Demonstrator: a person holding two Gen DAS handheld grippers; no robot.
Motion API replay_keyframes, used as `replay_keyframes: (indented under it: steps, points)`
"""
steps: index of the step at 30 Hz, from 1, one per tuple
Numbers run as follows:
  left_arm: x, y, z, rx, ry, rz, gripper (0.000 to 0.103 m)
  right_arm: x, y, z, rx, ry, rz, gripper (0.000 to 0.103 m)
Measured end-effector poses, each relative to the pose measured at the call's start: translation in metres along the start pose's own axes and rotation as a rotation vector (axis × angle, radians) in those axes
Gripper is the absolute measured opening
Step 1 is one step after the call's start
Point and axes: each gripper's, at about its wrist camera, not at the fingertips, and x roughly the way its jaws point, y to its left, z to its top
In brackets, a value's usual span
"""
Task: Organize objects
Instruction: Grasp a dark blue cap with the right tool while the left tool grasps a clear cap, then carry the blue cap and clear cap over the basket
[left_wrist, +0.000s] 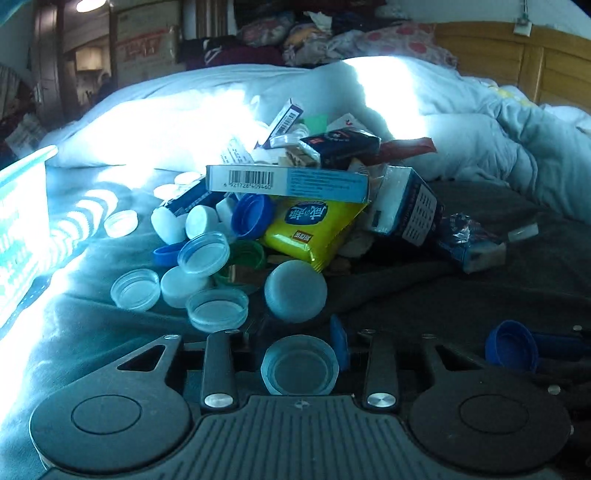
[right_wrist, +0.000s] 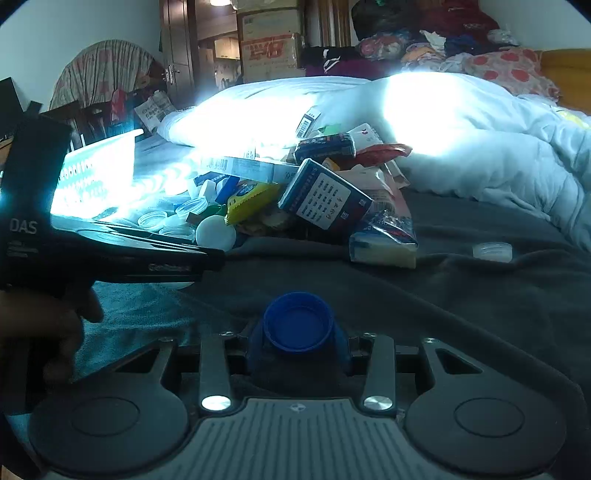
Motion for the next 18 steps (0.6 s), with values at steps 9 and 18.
replay_keyframes:
  steps: [9,18]
  points:
    - [-0.019,0.004,-0.018,-0.001,-0.031,0.001,0.060,-0.004,0.003,-0.001,0.000,-0.014,0.011,0.043]
    - [-0.032,0.002,-0.010,-0.009,-0.059,-0.016,0.040,-0.007,0.006,0.005,-0.015,-0.030,0.021,0.042]
